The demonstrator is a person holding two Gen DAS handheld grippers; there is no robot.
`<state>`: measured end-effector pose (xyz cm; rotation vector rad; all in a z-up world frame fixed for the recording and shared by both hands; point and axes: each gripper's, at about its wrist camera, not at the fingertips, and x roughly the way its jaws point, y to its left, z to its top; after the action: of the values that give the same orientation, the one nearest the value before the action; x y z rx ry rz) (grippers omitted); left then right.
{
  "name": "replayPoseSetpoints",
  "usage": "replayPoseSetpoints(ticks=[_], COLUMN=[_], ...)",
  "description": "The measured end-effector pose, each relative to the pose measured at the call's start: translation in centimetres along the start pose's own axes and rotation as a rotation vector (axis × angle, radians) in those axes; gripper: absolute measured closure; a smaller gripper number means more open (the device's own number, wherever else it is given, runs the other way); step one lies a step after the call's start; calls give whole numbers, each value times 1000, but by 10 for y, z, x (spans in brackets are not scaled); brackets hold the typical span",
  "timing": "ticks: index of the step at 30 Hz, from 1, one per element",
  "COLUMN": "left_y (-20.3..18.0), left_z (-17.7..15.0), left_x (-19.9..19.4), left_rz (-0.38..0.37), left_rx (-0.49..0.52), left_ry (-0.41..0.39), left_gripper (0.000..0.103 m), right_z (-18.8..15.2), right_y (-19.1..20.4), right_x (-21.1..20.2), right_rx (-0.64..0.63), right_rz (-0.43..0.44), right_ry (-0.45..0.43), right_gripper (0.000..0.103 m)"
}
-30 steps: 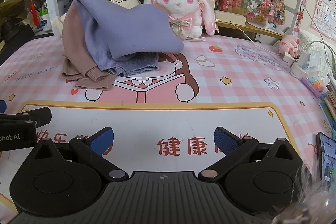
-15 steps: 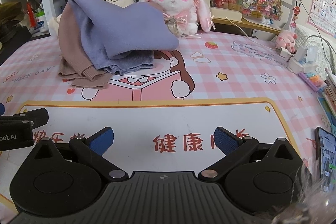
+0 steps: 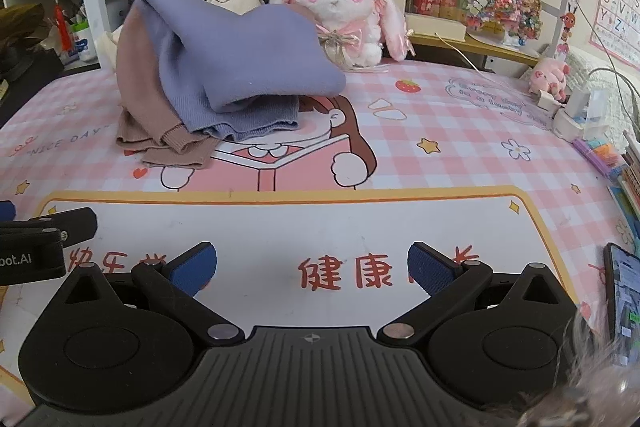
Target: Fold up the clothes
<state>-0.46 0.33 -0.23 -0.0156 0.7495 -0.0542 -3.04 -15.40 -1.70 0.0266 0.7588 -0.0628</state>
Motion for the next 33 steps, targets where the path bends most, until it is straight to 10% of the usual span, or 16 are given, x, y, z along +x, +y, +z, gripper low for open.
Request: replayPoseSetpoints(ticks=[33], left_y=[-1], left_z=[5], left_x=[12], left_rz=[-5], left_rx=[4], left_ry=[37], left_gripper=[0], right_z=[5], right_y=[-3], right_x=[15], right_rx=[12], right_rz=[-12], right_ry=[37], right_gripper=[0])
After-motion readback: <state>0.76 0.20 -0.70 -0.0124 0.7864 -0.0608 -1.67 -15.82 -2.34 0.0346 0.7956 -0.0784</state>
